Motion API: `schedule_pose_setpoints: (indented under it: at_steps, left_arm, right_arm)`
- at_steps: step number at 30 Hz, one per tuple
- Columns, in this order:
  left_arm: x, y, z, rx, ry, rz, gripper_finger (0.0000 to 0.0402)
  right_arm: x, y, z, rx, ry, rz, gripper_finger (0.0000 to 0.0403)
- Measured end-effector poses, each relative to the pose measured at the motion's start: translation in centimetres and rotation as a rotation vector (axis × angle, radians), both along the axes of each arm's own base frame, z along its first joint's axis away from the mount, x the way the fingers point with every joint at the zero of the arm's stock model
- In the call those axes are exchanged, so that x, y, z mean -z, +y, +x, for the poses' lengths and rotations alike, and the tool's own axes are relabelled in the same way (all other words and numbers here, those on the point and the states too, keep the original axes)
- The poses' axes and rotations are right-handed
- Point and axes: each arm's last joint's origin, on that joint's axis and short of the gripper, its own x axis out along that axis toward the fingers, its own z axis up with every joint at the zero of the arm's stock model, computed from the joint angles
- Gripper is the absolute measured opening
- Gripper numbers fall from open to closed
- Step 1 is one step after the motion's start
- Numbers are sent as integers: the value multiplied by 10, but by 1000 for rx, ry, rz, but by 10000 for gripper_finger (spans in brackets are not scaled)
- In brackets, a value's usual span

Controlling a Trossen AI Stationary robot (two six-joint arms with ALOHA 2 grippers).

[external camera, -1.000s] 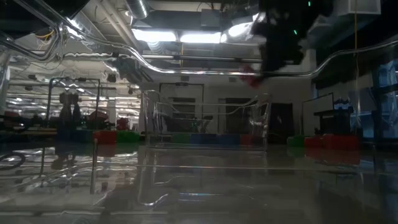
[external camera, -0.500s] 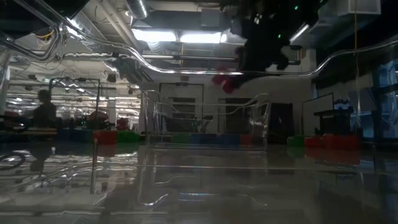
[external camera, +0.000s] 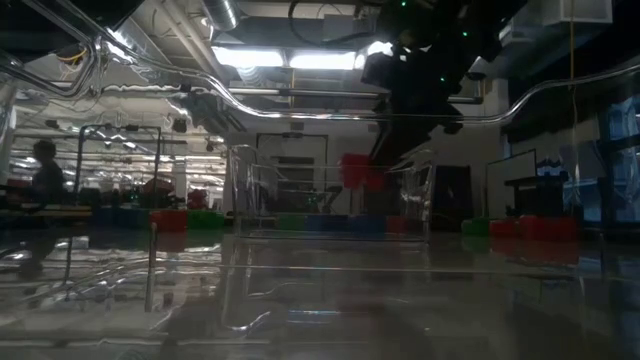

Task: Sort blocks
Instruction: Put the red game piece into the top right transparent bin

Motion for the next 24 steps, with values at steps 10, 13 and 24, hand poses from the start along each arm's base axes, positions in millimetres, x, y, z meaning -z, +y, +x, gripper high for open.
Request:
schedule_pose_setpoints:
  at_steps: [10, 13, 24]
  left_arm:
    - [0, 0, 0, 0, 0, 0, 6]
    - [0, 0, 0, 0, 1, 0, 6]
    - [0, 0, 0, 0, 0, 0, 6]
  right_arm:
    - [-12, 3, -8, -38, -15, 32, 196]
    - [-26, 5, -22, -21, 2, 59, 215]
    - [-64, 31, -101, 320, 169, -135, 225]
